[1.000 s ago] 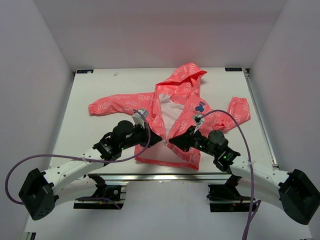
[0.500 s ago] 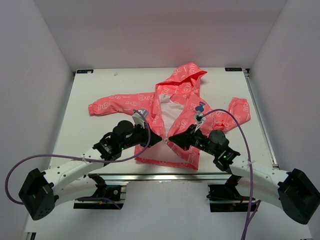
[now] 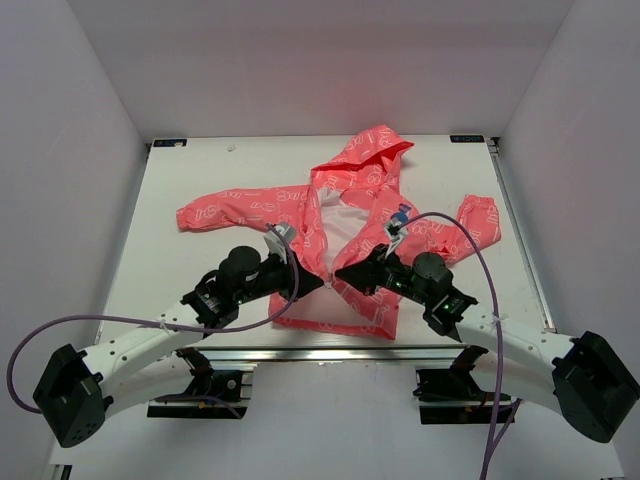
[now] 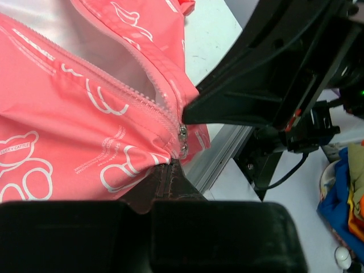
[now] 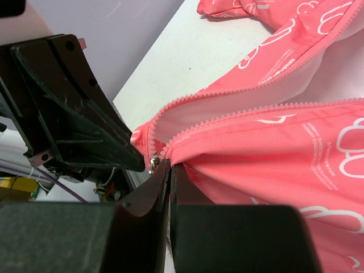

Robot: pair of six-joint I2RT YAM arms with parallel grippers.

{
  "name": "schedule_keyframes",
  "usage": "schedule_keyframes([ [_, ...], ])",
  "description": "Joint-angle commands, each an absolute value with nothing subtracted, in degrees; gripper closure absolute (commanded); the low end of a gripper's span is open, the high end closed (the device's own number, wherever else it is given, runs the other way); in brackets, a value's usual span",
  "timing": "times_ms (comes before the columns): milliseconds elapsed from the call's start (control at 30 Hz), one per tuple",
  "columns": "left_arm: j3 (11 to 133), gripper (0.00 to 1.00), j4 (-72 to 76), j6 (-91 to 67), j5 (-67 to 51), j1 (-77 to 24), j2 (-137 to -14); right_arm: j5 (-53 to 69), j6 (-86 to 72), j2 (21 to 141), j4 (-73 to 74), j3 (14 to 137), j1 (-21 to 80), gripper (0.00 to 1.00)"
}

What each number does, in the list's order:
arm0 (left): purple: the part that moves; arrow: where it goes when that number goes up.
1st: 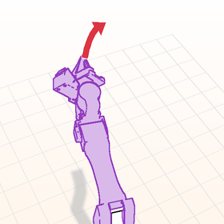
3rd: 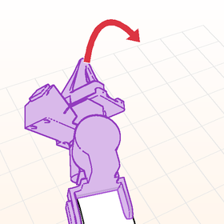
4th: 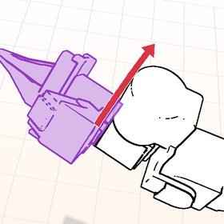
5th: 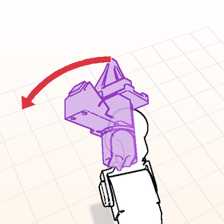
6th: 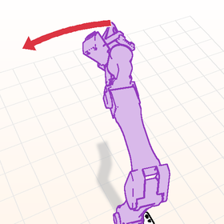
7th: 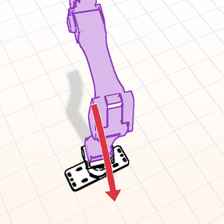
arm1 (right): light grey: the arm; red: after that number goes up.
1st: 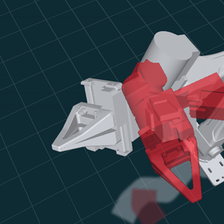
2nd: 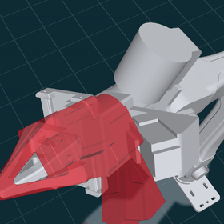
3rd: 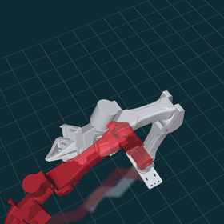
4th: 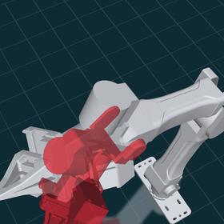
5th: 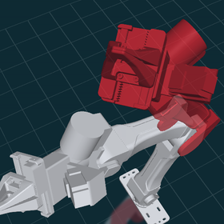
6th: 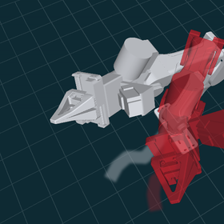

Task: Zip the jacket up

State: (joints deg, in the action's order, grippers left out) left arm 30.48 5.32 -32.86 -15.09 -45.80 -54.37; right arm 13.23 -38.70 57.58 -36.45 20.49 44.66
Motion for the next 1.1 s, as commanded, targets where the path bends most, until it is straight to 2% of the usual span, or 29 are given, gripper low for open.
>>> schedule_keyframes([
  [0, 29.9, 1.00, 5.3, -29.0, -19.9, -46.0, -52.7, 14.5, -38.5, 57.7, -35.8, 25.6, 44.2, 1.00],
  [333, 30.1, 1.00, -2.5, -27.0, -18.1, -46.0, -53.9, 20.5, -33.9, 58.4, -25.7, 31.2, 41.7, 1.00],
  [633, 28.4, 1.00, -2.5, -27.2, -22.6, -47.4, -55.2, 19.4, -33.0, 57.2, -23.2, 32.9, 38.2, 1.00],
  [867, 29.2, 1.00, -6.2, -26.5, -18.6, -53.3, -57.1, 21.4, -32.3, 58.2, -21.2, 35.1, 35.3, 1.00],
  [1067, 30.4, 1.00, -10.3, -27.4, -13.7, -53.6, -57.7, 28.3, -30.9, 58.4, -21.4, 34.5, 34.3, 1.00],
])
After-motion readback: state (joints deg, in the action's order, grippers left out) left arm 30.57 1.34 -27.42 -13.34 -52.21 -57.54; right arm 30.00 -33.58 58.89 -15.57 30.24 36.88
